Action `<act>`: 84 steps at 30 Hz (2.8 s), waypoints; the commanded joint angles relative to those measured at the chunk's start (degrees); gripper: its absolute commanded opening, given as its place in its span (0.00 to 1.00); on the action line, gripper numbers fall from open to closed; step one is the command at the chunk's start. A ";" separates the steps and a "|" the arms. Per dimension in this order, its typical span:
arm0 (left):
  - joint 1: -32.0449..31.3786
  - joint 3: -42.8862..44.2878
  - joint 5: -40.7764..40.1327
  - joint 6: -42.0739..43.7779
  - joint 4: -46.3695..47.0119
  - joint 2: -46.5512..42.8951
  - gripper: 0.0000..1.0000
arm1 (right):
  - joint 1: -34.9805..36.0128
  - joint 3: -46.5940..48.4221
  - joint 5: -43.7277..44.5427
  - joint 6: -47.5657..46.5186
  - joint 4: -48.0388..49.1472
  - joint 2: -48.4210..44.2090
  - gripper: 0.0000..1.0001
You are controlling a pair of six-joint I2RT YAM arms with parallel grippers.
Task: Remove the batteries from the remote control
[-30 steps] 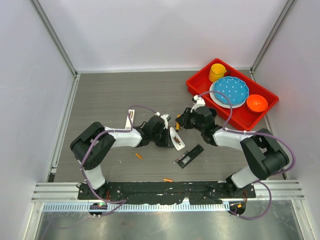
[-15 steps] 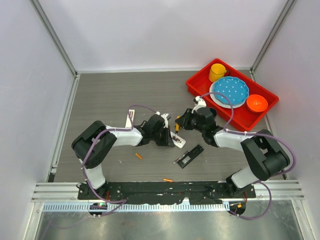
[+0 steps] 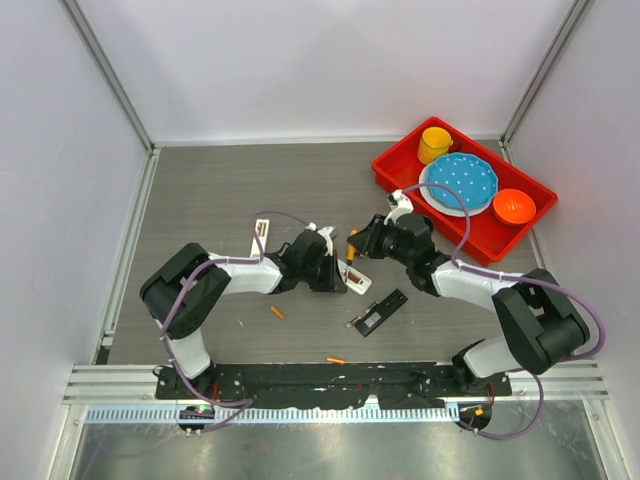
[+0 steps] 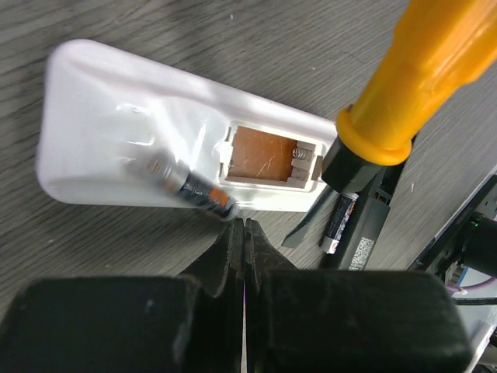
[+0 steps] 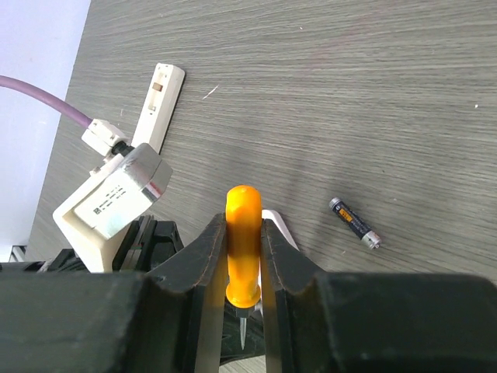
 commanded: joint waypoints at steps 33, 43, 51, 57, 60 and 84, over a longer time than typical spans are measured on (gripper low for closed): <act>5.43 -6.47 2.08 3.10 1.68 -17.46 0.72 | 1.15 0.80 1.98 -3.12 -2.94 -7.53 0.02; 17.03 -11.40 10.17 0.65 4.49 -28.71 0.99 | 1.15 2.21 1.01 -4.52 -4.35 -7.53 0.01; 25.91 -17.29 8.69 -0.50 5.38 -40.12 1.00 | 1.59 5.02 -2.58 -5.32 -5.41 -4.81 0.02; 26.97 -18.17 3.06 2.31 -0.15 -46.64 1.00 | 4.75 9.23 -5.66 -5.05 -4.97 1.34 0.01; 26.97 -17.91 1.39 3.54 -2.44 -48.14 1.00 | 6.25 11.69 -6.19 -4.35 -4.88 5.20 0.01; 26.97 -19.23 2.09 2.92 -3.33 -45.95 1.00 | 9.15 21.81 -0.67 -3.74 -12.87 16.38 0.78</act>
